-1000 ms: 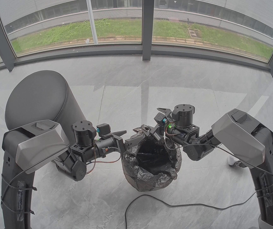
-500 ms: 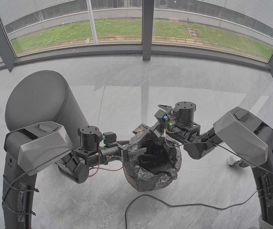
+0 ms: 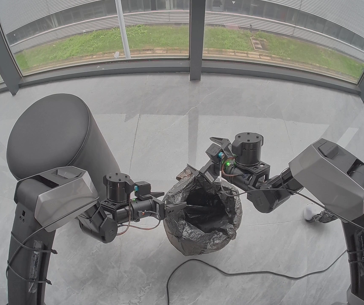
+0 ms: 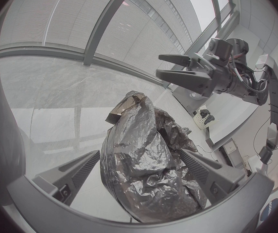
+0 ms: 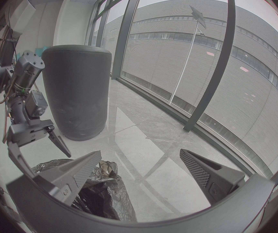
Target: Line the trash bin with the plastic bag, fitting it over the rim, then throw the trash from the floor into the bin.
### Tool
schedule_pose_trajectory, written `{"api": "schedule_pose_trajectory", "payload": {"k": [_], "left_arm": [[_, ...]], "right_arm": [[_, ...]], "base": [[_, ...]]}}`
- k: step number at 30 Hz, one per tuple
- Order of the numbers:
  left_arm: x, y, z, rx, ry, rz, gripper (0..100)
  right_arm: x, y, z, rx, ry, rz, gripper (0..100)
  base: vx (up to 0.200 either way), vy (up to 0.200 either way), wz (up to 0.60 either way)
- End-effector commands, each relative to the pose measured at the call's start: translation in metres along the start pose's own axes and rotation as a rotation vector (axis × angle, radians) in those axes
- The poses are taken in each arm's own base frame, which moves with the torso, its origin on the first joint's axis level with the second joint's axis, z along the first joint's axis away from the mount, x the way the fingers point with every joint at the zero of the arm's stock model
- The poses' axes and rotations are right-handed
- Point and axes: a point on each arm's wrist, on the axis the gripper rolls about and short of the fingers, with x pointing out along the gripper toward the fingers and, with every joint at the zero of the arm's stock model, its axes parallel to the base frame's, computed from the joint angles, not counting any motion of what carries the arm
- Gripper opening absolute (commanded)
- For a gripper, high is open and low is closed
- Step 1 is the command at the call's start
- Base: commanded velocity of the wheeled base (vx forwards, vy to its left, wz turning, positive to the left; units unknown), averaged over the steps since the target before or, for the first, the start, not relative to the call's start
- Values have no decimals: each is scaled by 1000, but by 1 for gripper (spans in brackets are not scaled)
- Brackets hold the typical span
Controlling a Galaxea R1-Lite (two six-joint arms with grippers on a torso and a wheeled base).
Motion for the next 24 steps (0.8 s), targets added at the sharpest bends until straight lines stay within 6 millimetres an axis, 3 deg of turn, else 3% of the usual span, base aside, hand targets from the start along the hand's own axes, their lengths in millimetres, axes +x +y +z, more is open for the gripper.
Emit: {"api": "schedule_pose_trajectory", "payload": {"k": [1,5,16,24], "left_arm": [[9,5,-1,11,-16,-1,100],[10,7,4,24,-28,1,100],[-10,44,-1,12,-39,87,100],[-18,45,14,33,-81,97,100]], "right_arm": [[-13,-6,9,0,-9,-9,100],[-22,-9,11,1,-2,-12,100],[-37,-5,3,2,37,7,100],[-42,0,-5,4,66,26,100]], "base": [[0,0,0],[0,0,0],[0,0,0],[0,0,0]]}}
